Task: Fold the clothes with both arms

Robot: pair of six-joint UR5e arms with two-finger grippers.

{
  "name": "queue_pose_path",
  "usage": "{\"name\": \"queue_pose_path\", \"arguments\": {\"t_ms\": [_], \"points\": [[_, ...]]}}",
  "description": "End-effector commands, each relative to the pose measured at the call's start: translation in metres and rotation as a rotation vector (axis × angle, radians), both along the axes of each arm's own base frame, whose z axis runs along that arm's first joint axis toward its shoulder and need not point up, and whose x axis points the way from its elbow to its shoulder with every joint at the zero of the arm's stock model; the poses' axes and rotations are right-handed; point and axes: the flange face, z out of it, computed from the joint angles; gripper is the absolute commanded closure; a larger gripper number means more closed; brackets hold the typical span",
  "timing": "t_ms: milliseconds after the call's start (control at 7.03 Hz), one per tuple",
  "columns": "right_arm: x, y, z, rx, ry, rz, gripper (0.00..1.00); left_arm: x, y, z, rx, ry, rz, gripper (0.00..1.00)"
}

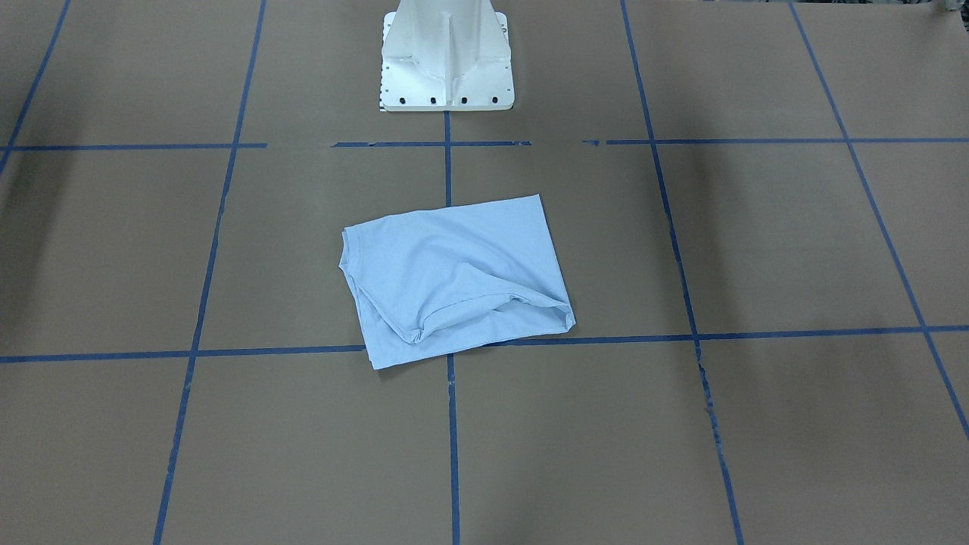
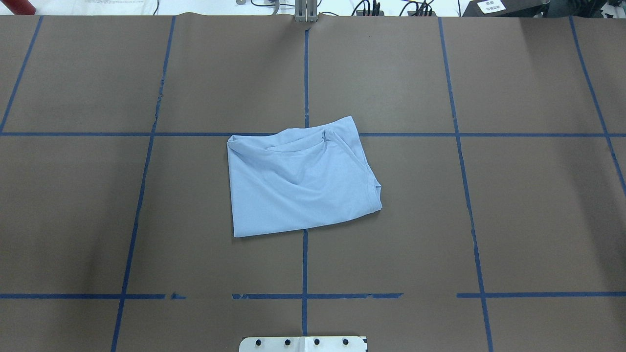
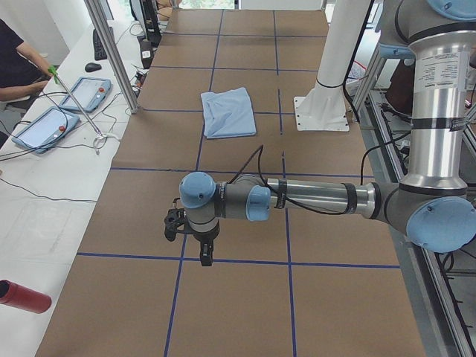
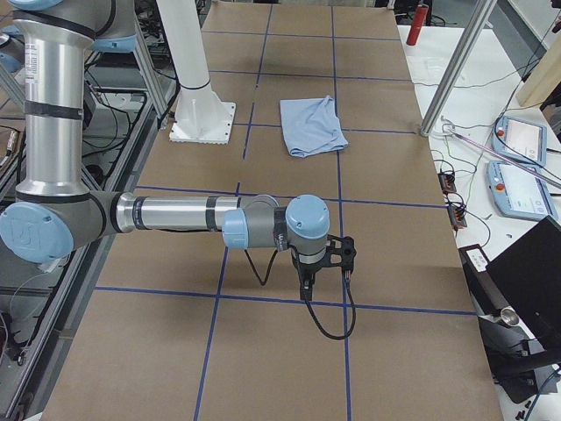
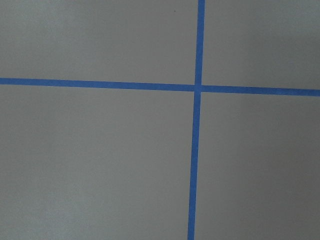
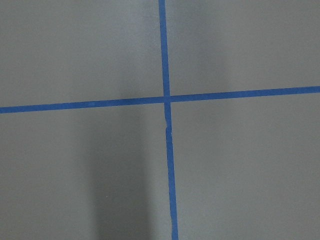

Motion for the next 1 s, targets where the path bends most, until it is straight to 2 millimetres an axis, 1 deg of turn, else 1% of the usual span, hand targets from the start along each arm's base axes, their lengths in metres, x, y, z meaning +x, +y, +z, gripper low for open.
{"name": "queue_pose_path", "arguments": {"t_ms": [0, 853], "points": [[0.0, -0.0001, -0.0001, 0.002, 0.0, -0.002, 0.0, 0.0034, 0.0009, -0.0025, -0.004, 0.049, 0.001, 0.0], [0.0, -0.0002, -0.0009, 0.016, 0.001, -0.004, 0.0, 0.0032, 0.0001, -0.003, 0.0, 0.046, 0.003, 0.0]]}}
